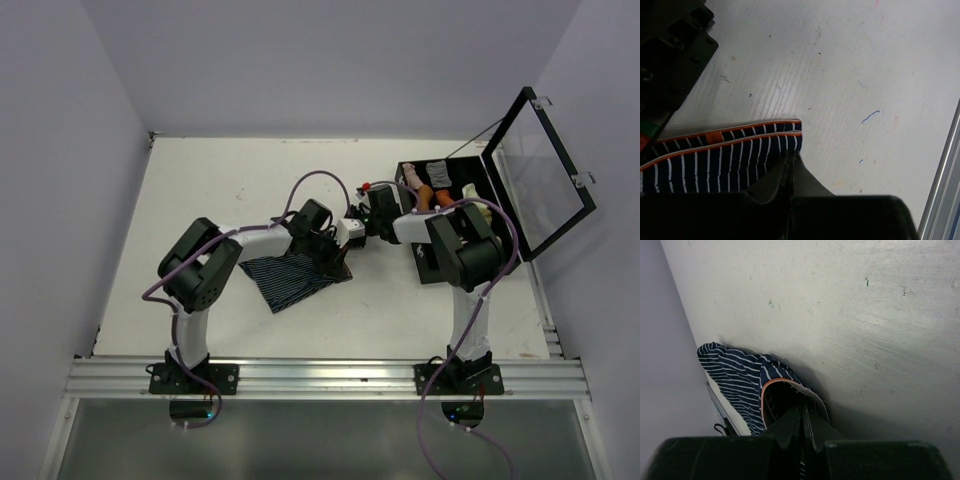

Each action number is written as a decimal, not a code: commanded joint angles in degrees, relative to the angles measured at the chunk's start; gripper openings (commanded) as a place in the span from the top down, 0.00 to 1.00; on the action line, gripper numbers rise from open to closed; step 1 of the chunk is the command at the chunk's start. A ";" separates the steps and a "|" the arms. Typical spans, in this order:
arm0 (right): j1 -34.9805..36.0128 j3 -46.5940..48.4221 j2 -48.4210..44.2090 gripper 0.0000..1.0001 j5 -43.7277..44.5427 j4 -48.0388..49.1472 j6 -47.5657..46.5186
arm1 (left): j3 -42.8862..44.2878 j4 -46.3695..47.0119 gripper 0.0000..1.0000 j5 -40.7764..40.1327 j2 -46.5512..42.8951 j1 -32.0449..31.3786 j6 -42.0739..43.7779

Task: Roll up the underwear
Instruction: Fold the underwear

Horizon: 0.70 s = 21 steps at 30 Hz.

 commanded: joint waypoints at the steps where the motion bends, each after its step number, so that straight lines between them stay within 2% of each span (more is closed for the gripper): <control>1: -0.28 0.30 0.77 0.95 0.57 -0.70 -0.15 | 1.64 1.84 1.00 -1.73 2.29 -0.35 -0.33; 8: -0.28 4.51 -1.78 0.92 0.92 -7.02 -4.71 | 0.24 1.93 1.00 -3.14 4.05 -0.18 -1.48; 10: -0.37 8.02 -2.39 0.93 3.56 -15.18 -9.26 | -0.20 1.84 0.99 -3.32 3.88 -0.09 -1.65; 12: -0.46 13.45 -2.92 0.94 6.62 -28.23 -15.22 | -1.51 1.93 0.98 -2.97 3.35 0.26 -1.92; 16: -0.46 16.64 -4.15 0.94 7.78 -31.63 -18.42 | -2.49 2.36 0.94 -2.44 2.56 0.61 -2.09; 19: -0.55 19.19 -5.03 0.93 7.69 -34.62 -21.15 | -3.19 2.63 0.82 -1.91 1.07 0.88 -1.92; 21: -0.90 19.99 -5.64 0.93 6.04 -35.68 -23.35 | -3.37 3.25 0.71 -1.03 -0.07 1.31 -1.83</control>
